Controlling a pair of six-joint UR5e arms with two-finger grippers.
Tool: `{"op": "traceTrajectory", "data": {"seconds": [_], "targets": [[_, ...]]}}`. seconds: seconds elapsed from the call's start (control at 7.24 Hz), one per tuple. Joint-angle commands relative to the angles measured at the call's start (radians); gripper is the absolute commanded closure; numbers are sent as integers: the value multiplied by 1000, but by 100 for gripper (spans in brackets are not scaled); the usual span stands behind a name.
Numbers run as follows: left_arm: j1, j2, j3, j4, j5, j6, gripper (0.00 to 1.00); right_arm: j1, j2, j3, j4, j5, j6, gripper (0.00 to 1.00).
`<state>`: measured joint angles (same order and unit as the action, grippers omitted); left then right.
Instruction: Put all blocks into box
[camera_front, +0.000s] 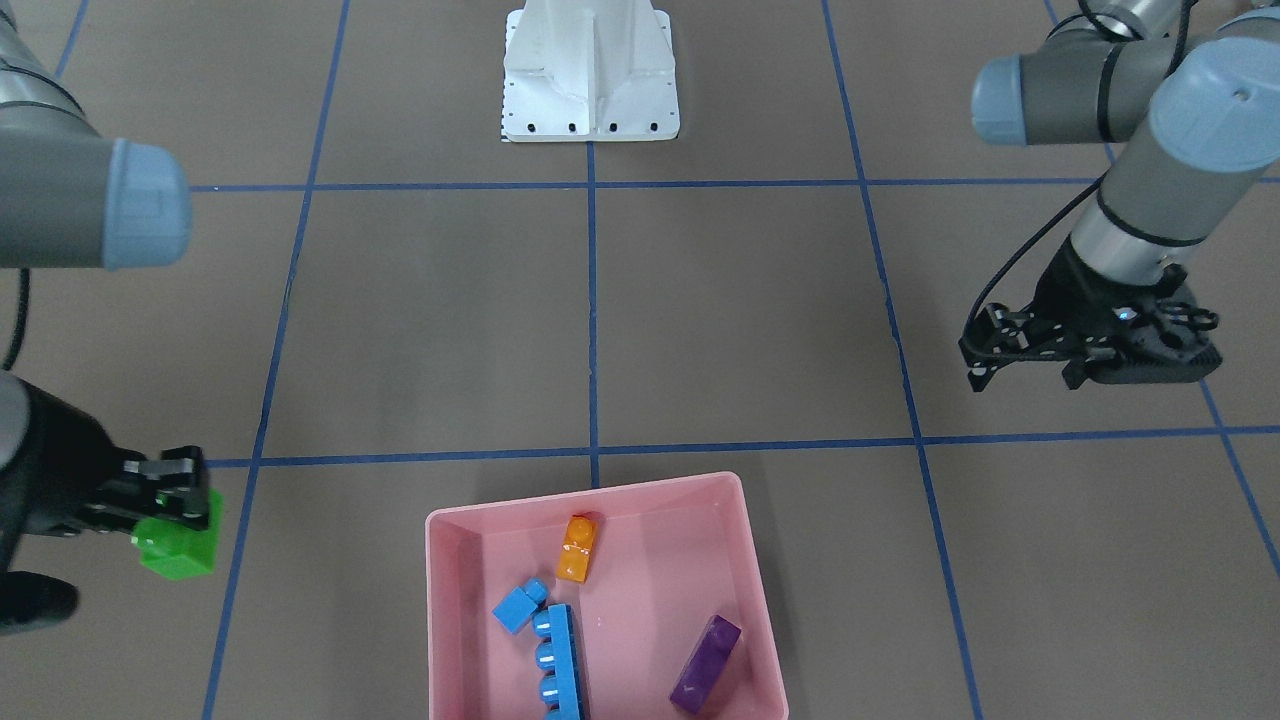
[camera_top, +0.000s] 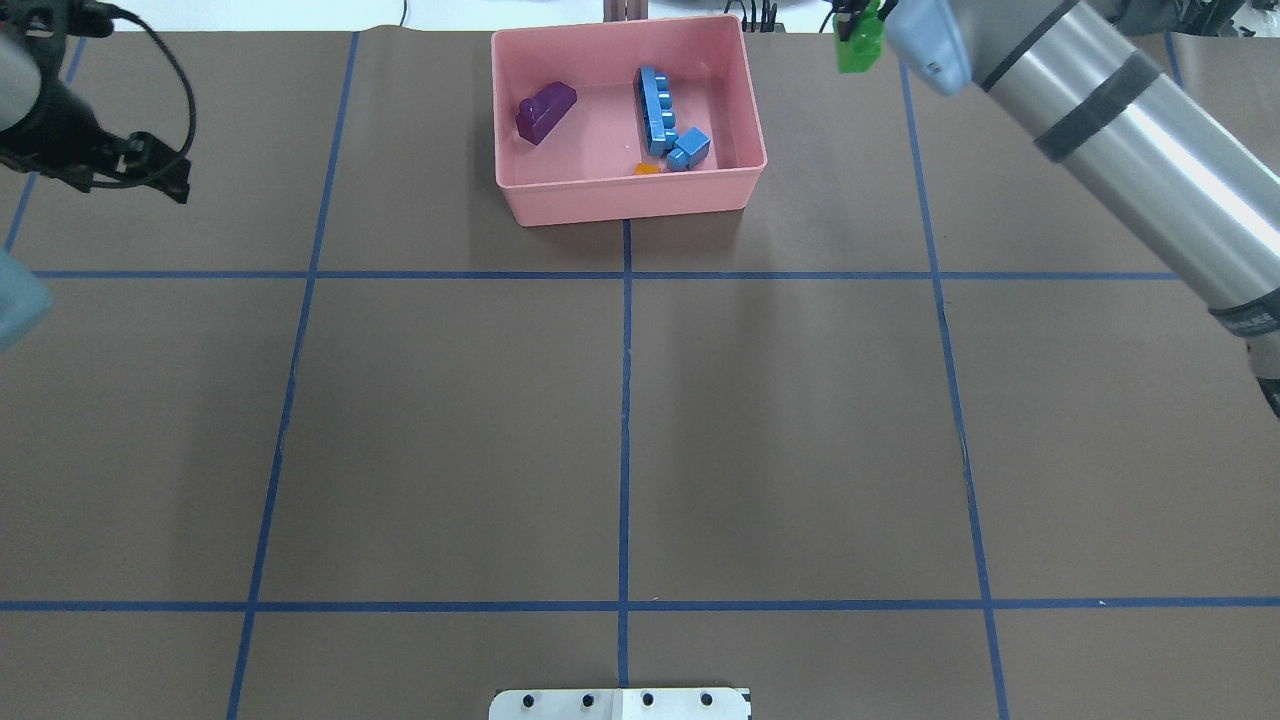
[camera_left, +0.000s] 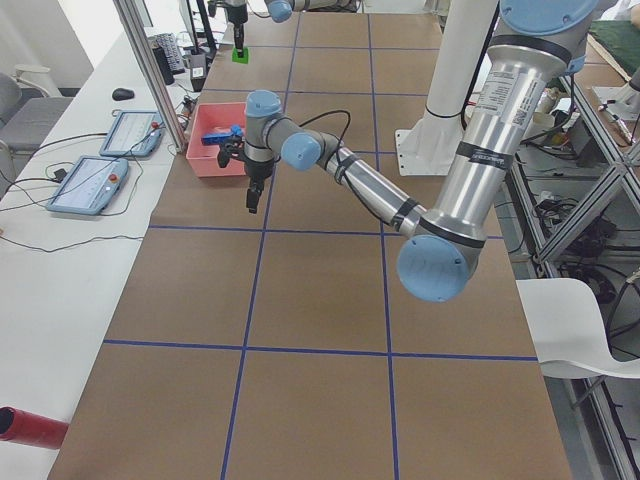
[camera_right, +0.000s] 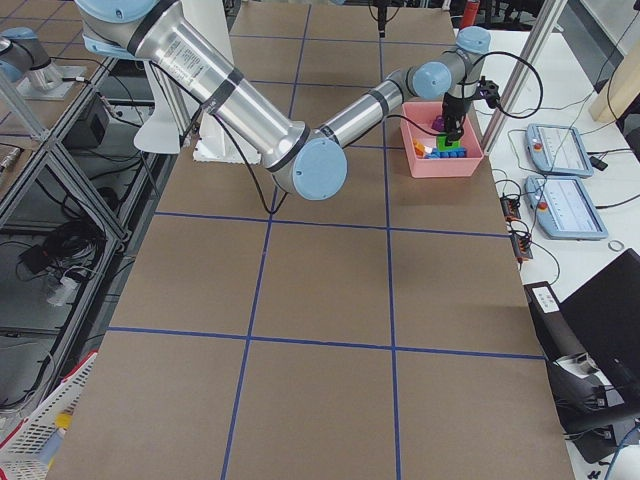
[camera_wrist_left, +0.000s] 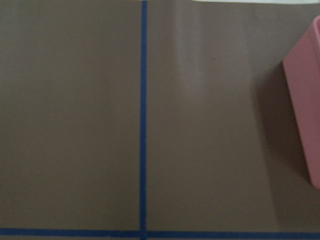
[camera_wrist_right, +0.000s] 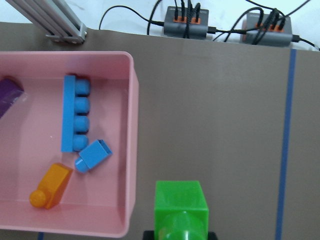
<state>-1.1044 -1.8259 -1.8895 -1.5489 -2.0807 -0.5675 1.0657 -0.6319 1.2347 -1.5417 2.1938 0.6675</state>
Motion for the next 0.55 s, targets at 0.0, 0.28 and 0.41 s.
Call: {"op": "traceTrajectory", "data": {"seconds": [0.0, 0.28, 0.41], "targets": [[-35, 139, -34, 3, 1, 127, 0, -85, 104, -123, 139, -116, 98, 100], [-41, 155, -31, 0, 7, 115, 0, -154, 193, -292, 307, -253, 153, 100], [-58, 155, -28, 1, 8, 109, 0, -200, 201, -358, 406, -323, 190, 100]]}}
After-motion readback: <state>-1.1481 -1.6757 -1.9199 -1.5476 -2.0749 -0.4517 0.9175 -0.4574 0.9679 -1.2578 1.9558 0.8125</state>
